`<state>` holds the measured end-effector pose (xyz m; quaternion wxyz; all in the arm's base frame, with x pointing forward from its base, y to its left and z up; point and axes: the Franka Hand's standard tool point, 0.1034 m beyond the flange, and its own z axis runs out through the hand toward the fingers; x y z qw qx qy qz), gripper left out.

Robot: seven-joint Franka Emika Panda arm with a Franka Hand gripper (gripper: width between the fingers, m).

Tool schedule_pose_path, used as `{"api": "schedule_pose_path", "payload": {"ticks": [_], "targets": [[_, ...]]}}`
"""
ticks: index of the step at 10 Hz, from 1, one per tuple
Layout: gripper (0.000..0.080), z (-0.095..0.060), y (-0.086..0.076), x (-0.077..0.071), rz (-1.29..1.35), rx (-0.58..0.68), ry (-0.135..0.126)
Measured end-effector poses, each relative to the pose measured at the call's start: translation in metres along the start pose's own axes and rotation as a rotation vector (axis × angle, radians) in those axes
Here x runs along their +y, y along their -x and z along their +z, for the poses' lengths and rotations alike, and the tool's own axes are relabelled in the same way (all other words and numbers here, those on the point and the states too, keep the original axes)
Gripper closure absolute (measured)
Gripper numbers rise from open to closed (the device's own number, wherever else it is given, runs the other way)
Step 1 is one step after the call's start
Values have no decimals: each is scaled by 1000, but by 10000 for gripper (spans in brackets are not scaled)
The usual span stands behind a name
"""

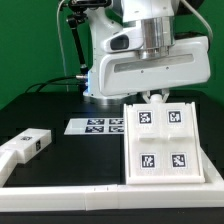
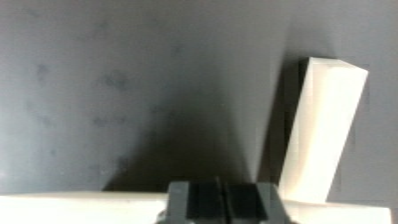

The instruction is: Assemble cabinet

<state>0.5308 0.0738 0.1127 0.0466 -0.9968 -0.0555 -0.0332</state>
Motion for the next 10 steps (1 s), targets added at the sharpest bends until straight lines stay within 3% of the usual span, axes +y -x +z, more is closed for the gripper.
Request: {"api": "schedule_pose_path", "payload": {"ticks": [5,8,10], "targets": [[797,0,2,-1,0,-6,0],[797,-23,-15,-6,-6,-5,-4],[797,-29,-25,-9,-8,-7,-7]]}}
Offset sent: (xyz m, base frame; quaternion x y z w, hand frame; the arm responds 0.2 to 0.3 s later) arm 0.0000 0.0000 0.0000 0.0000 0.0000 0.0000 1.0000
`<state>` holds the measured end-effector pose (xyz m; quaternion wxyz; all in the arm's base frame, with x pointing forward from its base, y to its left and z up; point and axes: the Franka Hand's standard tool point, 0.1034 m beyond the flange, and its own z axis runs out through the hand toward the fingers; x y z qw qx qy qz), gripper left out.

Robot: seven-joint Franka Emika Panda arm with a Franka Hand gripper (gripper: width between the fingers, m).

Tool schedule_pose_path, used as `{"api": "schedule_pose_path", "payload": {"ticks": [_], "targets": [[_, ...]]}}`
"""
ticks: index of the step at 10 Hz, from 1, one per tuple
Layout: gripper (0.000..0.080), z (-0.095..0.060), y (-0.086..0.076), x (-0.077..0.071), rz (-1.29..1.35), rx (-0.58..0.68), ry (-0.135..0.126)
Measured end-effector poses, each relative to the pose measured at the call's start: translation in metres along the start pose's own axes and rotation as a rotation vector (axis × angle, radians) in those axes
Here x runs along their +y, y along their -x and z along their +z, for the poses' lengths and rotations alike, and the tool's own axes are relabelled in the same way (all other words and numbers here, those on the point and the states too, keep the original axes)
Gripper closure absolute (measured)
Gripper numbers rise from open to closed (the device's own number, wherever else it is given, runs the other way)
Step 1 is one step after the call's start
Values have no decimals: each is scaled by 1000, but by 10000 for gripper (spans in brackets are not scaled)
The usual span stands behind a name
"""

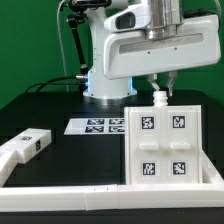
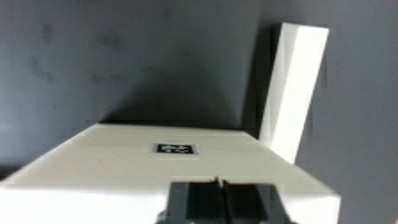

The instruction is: Assemble cabinet

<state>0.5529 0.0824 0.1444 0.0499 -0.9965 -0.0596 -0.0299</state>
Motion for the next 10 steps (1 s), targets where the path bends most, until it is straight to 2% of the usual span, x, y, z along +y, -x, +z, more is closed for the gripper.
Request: {"api": "schedule_pose_path", "payload": {"ticks": [3,5,7,8,9,10], "targets": [[797,3,-2,1,-2,-2,-2],[768,4,-2,1,-2,-3,-2],[402,6,4,3,3,3,2],[402,13,26,9,15,-8,10],[265,18,48,19,31,-35,18],[86,22,66,34,57,-47,27]]}}
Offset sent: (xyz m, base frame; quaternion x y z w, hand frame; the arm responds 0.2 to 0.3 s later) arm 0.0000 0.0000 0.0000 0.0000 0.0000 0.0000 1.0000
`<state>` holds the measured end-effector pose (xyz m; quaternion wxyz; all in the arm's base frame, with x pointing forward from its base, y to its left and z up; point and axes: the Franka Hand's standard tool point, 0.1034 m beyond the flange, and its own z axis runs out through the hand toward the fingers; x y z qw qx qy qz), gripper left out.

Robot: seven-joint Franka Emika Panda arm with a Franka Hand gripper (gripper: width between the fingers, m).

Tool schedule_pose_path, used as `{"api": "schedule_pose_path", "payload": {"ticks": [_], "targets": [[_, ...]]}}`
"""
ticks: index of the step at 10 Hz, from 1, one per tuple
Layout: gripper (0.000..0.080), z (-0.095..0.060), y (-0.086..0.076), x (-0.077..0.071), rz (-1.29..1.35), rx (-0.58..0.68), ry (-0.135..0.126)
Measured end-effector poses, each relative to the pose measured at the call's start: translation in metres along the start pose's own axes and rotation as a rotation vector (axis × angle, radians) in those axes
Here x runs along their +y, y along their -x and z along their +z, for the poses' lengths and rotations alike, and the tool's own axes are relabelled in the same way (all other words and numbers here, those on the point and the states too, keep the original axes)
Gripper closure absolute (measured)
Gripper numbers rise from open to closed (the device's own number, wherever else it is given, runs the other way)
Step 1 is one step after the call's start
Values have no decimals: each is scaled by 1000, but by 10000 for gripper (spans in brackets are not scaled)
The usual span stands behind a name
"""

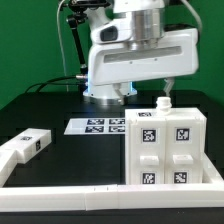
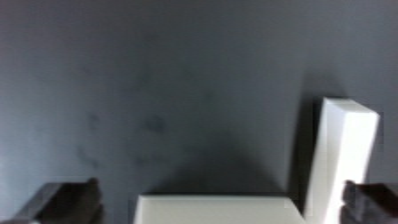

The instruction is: Assemble cabinet

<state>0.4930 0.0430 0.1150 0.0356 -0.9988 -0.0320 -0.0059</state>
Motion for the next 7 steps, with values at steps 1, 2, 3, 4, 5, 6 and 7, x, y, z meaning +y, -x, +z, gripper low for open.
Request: {"api": "schedule_pose_path", "payload": {"ticks": [1,2,3,4,5,6,7], "targets": [[25,7,16,23,-13,-11,9],[25,8,24,48,-28,-17,16],[5,0,20,77,-16,0,26],[5,4,24,99,-36,10,36],[2,9,27,111,-63,0,37],[2,9,20,119,-112,1,34],[2,9,19,118,-106,4,35]]}}
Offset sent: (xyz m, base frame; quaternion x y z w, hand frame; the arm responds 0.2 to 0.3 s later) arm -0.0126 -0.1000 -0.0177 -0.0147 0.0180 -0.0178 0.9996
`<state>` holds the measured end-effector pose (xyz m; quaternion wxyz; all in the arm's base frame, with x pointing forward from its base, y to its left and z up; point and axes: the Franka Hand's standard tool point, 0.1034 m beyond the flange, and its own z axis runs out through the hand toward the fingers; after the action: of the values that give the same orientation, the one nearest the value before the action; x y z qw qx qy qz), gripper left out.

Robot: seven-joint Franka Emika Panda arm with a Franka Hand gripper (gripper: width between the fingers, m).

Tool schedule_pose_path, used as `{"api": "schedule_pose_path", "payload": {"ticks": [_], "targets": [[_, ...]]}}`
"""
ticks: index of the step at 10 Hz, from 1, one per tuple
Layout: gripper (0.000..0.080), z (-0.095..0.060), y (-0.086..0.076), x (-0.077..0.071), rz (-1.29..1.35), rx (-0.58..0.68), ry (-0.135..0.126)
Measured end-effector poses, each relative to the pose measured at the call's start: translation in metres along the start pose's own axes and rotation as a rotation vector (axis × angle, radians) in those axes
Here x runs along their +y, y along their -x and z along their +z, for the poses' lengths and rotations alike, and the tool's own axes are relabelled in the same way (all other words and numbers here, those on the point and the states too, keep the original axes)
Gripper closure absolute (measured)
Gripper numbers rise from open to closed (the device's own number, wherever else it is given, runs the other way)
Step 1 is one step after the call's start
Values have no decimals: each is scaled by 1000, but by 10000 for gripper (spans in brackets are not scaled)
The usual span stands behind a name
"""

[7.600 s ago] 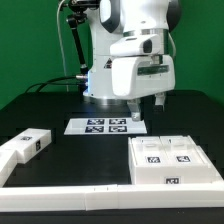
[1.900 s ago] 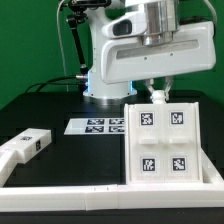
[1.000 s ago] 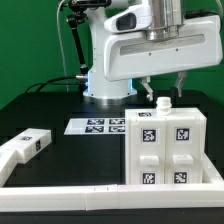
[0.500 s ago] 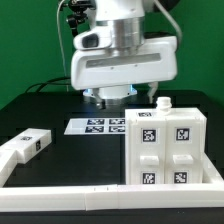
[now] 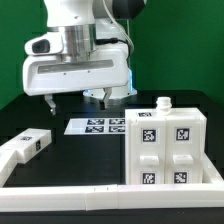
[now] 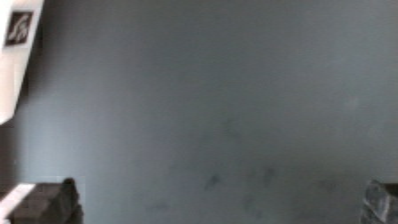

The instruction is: Assemble cabinet

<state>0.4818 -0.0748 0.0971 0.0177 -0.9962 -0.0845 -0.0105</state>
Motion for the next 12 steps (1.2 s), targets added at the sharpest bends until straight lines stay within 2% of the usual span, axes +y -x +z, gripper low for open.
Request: {"api": "schedule_pose_path", "payload": {"ticks": [5,6,8,9,12], "targets": [[2,1,2,1,-3,-4,-1],[2,3,10,10,14,-2,8],[2,11,33,47,57,6,34],[2,15,40,62,45,13,44],[2,16,37,56,213,17,37]]}}
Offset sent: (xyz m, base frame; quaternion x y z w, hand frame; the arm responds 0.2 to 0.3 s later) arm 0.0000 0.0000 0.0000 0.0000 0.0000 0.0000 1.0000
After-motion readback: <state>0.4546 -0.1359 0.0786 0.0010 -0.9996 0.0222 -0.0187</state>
